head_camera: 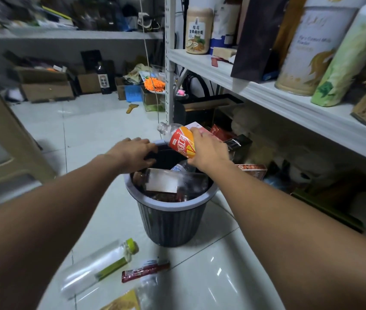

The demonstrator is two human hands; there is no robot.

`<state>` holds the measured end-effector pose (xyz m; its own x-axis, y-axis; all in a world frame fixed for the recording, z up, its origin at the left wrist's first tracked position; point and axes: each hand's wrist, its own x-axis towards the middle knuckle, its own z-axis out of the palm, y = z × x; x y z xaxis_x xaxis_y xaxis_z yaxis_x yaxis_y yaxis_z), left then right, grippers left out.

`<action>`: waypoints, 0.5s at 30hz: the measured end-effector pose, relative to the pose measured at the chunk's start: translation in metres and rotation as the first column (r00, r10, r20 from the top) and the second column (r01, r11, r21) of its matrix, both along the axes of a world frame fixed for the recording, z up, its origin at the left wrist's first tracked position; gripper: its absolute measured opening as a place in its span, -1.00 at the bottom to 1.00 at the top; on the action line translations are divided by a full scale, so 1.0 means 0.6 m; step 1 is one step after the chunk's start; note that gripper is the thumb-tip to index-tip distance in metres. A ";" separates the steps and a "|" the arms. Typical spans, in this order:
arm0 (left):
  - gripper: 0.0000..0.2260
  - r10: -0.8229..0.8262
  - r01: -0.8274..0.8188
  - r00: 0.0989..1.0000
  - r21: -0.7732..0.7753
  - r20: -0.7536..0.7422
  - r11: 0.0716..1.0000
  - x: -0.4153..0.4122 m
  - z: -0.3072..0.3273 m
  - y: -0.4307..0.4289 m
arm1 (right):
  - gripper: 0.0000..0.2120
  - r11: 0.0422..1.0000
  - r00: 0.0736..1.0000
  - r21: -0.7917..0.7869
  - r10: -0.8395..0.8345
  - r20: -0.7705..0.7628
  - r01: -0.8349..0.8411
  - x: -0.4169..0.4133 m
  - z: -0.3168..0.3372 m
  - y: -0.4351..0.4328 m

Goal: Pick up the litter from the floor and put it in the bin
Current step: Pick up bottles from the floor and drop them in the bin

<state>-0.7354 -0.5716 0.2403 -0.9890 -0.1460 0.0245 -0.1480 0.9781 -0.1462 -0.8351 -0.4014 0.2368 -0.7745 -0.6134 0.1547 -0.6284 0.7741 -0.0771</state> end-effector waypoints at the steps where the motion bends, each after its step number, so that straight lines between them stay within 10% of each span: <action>1: -0.68 0.010 -0.010 0.999 -0.010 -0.035 1.000 0.010 0.012 -0.008 | -0.17 1.000 1.000 0.003 0.009 0.009 -0.009 0.002 0.001 -0.004; 15: -0.70 0.087 -0.087 0.991 0.006 -0.105 0.996 0.033 0.018 -0.045 | -0.25 0.980 0.991 0.143 0.131 0.041 -0.136 -0.006 -0.058 -0.058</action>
